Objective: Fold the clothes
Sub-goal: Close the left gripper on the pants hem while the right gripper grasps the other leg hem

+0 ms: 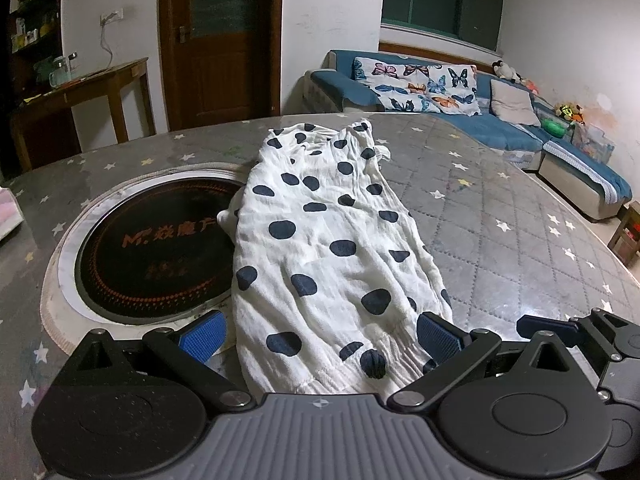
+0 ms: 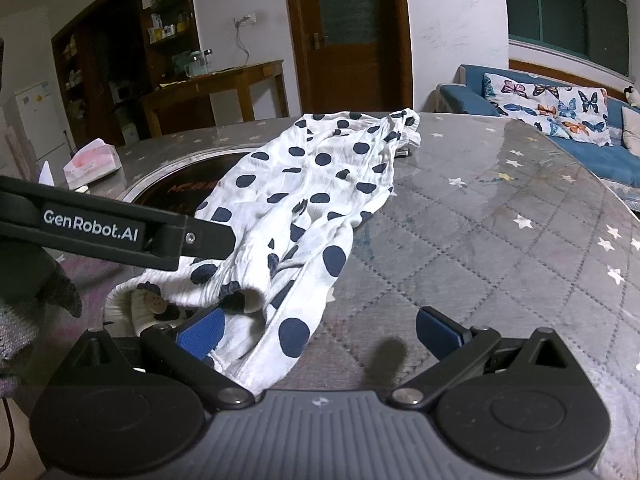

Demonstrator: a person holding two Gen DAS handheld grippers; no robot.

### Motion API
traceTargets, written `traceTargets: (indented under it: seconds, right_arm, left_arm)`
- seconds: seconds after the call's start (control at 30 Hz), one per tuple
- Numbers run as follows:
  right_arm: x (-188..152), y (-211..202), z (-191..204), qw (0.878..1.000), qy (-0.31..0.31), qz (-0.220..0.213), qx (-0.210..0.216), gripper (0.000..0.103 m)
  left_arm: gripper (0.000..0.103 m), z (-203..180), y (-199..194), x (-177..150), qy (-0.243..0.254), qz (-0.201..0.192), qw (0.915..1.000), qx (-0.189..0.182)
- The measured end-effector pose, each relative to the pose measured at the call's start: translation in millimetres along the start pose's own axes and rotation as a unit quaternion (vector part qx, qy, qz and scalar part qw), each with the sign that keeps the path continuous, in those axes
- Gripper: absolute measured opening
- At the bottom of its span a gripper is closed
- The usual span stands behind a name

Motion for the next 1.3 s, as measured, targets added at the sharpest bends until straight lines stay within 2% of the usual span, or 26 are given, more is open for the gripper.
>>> traceTargets:
  seconds: [0.07,0.17,0.23,0.33,0.47,0.53,0.67,0.7,0.73,0.83,0.9,0.93,1.0,1.07,1.2,1.3]
  right_arm:
    - [-0.1,0.8,-0.4,1.000,-0.001,0.001,0.001,0.103]
    - [-0.1,0.9,-2.1,1.000,0.000,0.001,0.004,0.100]
    - [-0.2,1.1,-3.2,1.000,0.000,0.002,0.006,0.097]
    - [-0.3,2.5,-4.1,1.000,0.002,0.005,0.013,0.092]
    - [-1.2,3.4,-4.1,1.000,0.004,0.010,0.026,0.077]
    - [-1.1,3.3,-4.2,0.999,0.006,0.010,0.031,0.073]
    - [-0.7,2.9,-3.7,0.999,0.009,0.011,0.042,0.059]
    - [-0.9,2.8,-4.3,0.999,0.011,0.011,0.046,0.055]
    - [-1.1,2.9,-5.1,0.999,0.013,0.011,0.047,0.054]
    - [-1.7,3.1,-7.2,0.998,0.017,0.012,0.053,0.045]
    - [-1.7,3.2,-8.4,0.998,0.019,0.012,0.058,0.032]
    - [-1.7,3.4,-9.0,0.998,0.020,0.012,0.060,0.031]
    - [-1.5,4.2,-9.7,0.998,0.022,0.012,0.064,0.020]
    - [-1.1,3.6,-11.2,0.997,0.025,0.012,0.067,0.015]
    - [0.8,-1.7,-15.4,0.997,0.028,0.008,0.067,0.009]
    - [3.2,-7.3,-18.7,0.998,0.027,0.003,0.062,0.009]
  left_arm:
    - [0.101,-1.0,-0.1,1.3,0.003,-0.002,1.0000,-0.002]
    - [0.091,-1.9,-2.2,5.1,0.005,-0.005,0.9999,-0.009]
    - [0.080,-2.8,-3.1,7.6,0.008,-0.007,0.9999,-0.012]
    - [0.074,-6.0,-3.5,11.5,0.012,-0.007,0.9997,-0.022]
    - [0.074,-17.6,-0.9,13.1,0.023,0.003,0.9988,-0.044]
    - [0.074,-25.7,4.0,12.9,0.038,0.010,0.9974,-0.060]
    - [0.072,-34.6,22.3,11.7,0.051,0.032,0.9963,-0.062]
    - [0.067,-35.1,27.2,10.9,0.053,0.039,0.9959,-0.061]
    - [0.056,-34.4,32.4,10.1,0.053,0.047,0.9958,-0.059]
    - [0.035,-26.1,45.3,8.7,0.037,0.072,0.9949,-0.061]
    - [0.021,-19.0,46.5,10.3,0.024,0.077,0.9945,-0.067]
    - [0.015,-15.7,45.9,11.5,0.018,0.078,0.9943,-0.070]
    - [0.009,-9.3,44.5,14.2,0.008,0.078,0.9941,-0.075]
    - [0.006,-2.7,39.0,19.8,0.002,0.068,0.9950,-0.074]
    - [0.003,17.1,23.8,31.7,-0.016,0.042,0.9969,-0.065]
    - [0.003,36.8,13.6,39.7,-0.037,0.028,0.9974,-0.055]
Point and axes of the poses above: each gripper's, at about its wrist camera, not at the fingertips, and y roughly the way its jaws point, z to its left, x to its top, the point moved 5 cm from there along y, roughly the way its jaws point, and after that the axes turned 12 degrees about -y, right-handed, at the moved point
